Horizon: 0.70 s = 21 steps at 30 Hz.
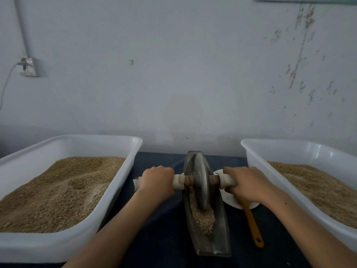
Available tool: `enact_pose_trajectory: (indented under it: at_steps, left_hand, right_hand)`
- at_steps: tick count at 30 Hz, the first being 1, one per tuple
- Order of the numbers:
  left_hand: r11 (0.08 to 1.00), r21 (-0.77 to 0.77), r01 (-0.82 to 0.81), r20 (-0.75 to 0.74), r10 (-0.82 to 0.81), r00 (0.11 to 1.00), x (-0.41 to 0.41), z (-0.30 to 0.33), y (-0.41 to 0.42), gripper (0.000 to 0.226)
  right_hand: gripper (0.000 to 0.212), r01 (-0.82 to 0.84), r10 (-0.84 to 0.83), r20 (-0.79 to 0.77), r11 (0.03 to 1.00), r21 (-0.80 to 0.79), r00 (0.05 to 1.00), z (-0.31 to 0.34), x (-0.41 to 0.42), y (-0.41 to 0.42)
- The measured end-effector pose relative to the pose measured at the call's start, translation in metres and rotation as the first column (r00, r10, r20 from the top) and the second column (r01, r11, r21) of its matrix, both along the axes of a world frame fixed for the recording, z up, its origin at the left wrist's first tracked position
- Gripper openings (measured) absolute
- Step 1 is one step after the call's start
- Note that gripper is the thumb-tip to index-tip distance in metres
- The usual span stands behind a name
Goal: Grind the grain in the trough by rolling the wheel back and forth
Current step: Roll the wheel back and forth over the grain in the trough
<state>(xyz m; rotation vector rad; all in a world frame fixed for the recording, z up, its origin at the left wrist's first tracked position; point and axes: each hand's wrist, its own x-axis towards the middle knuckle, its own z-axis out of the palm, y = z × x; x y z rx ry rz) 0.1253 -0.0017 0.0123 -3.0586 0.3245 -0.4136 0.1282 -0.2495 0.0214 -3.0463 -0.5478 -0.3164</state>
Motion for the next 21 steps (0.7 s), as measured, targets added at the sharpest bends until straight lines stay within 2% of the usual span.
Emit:
enact_pose_trajectory:
  at_steps: [3, 8, 12, 17, 21]
  left_hand:
    - [0.999, 0.037, -0.011, -0.104, 0.015, 0.994, -0.002, 0.005, 0.000, 0.026]
    - [0.999, 0.035, -0.006, -0.132, 0.010, 0.991, -0.002, 0.006, 0.000, 0.026]
    - [1.000, 0.004, -0.003, -0.097, 0.004, 0.995, 0.000, 0.003, 0.001, 0.024]
    - [0.998, -0.063, 0.013, 0.037, -0.011, 0.999, 0.000, -0.004, 0.001, 0.018]
    - [0.997, -0.072, 0.037, 0.075, -0.031, 0.997, -0.001, -0.006, 0.001, 0.018]
  right_hand:
    - [0.024, 0.016, -0.019, -0.082, 0.999, -0.038, 0.996, 0.006, -0.002, 0.000]
    - [0.019, 0.023, -0.028, -0.104, 0.999, -0.043, 0.994, 0.008, -0.004, 0.003]
    - [0.020, 0.022, -0.022, -0.004, 1.000, 0.012, 1.000, 0.002, -0.005, 0.005]
    - [0.019, 0.031, -0.029, 0.249, 1.000, -0.003, 0.968, -0.011, 0.000, 0.009]
    - [0.020, 0.034, -0.032, 0.253, 0.999, -0.006, 0.967, -0.012, -0.001, 0.009]
